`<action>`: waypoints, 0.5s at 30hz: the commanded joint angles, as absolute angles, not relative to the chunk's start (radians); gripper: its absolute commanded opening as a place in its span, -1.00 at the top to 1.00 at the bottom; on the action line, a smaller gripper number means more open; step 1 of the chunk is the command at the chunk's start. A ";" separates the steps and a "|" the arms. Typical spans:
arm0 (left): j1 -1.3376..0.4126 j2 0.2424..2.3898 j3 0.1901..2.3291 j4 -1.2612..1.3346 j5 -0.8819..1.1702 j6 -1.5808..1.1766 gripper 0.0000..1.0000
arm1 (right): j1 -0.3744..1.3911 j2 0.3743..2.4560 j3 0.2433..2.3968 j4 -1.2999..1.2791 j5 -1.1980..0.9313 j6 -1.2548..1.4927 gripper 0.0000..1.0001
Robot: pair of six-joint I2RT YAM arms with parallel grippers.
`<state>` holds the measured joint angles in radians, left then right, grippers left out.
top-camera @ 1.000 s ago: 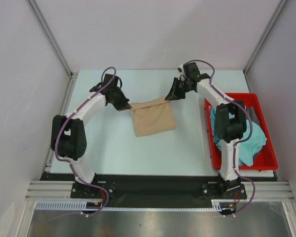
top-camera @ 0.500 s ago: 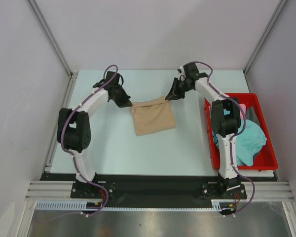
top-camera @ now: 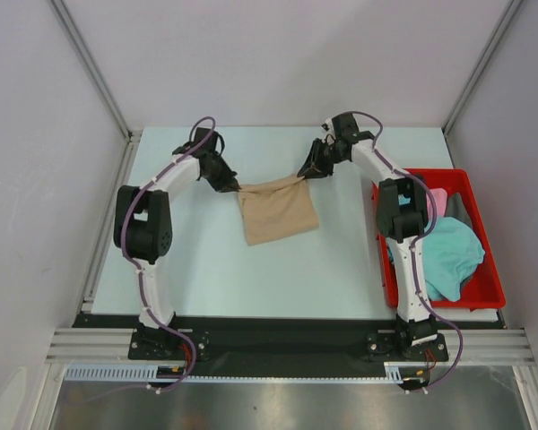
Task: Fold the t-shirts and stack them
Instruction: Fold the tshirt
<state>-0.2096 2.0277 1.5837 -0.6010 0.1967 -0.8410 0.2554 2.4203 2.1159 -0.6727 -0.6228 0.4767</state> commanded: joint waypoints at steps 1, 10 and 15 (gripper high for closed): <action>-0.184 2.068 1.678 -0.575 0.149 -0.776 0.63 | 0.230 2.457 2.184 -0.595 -0.641 0.526 0.35; -0.225 1.958 1.775 -0.606 0.044 -0.582 -0.18 | 0.193 2.453 2.373 -0.732 -0.594 0.482 -0.07; -0.270 1.809 1.508 -0.432 0.217 -0.571 0.11 | 0.215 2.280 2.120 -0.660 -0.621 0.445 -0.10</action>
<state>-0.2310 1.9259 1.6154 -0.5510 0.1131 -0.6209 0.1833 2.4207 2.2089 -0.6842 -0.5926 0.4835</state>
